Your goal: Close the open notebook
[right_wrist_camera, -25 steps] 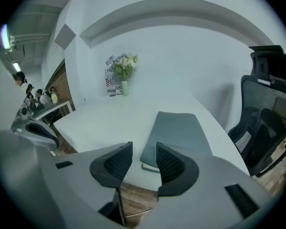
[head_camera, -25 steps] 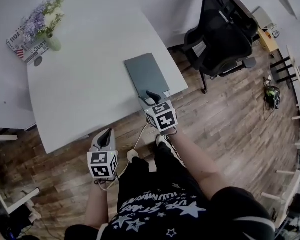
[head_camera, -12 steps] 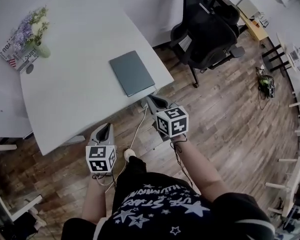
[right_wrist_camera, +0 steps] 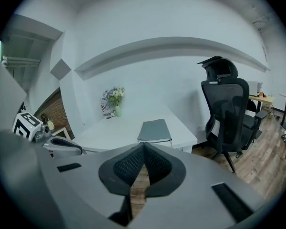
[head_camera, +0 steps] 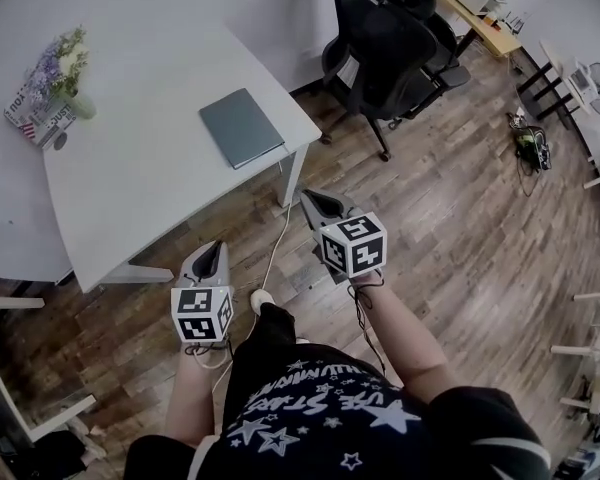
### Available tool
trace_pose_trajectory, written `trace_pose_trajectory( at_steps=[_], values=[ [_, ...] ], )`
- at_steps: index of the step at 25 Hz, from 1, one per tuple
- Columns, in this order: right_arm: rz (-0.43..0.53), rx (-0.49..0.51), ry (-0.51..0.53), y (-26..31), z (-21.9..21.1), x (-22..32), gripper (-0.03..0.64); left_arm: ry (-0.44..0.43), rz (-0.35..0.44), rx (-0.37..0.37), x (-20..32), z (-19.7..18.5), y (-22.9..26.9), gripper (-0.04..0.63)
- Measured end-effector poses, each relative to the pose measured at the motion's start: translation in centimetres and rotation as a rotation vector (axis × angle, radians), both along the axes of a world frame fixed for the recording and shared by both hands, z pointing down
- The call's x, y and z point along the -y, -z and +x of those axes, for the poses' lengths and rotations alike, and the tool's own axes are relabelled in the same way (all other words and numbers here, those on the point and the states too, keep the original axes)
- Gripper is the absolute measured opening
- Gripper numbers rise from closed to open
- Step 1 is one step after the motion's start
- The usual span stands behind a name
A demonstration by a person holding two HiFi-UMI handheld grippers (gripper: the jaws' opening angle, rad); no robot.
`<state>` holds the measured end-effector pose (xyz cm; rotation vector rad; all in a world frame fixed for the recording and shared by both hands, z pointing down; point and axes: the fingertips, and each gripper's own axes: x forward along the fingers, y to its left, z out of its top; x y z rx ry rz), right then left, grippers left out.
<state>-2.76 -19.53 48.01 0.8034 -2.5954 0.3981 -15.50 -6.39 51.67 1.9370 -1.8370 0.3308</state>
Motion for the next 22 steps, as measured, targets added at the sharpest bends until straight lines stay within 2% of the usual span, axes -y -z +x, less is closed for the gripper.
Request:
trace_pose_trajectory(
  at_steps=[13, 22],
  values=[
    [0.038, 0.037, -0.026, 2.4, 8.2, -9.6, 0.002, -0.031, 0.058, 0.03, -8.9, 7.2, 2.4, 0.021],
    [0.079, 0.077, -0.021, 4.2, 11.4, -15.5, 0.002, -0.047, 0.095, 0.047, -14.5, 11.3, 3.9, 0.021]
  ],
)
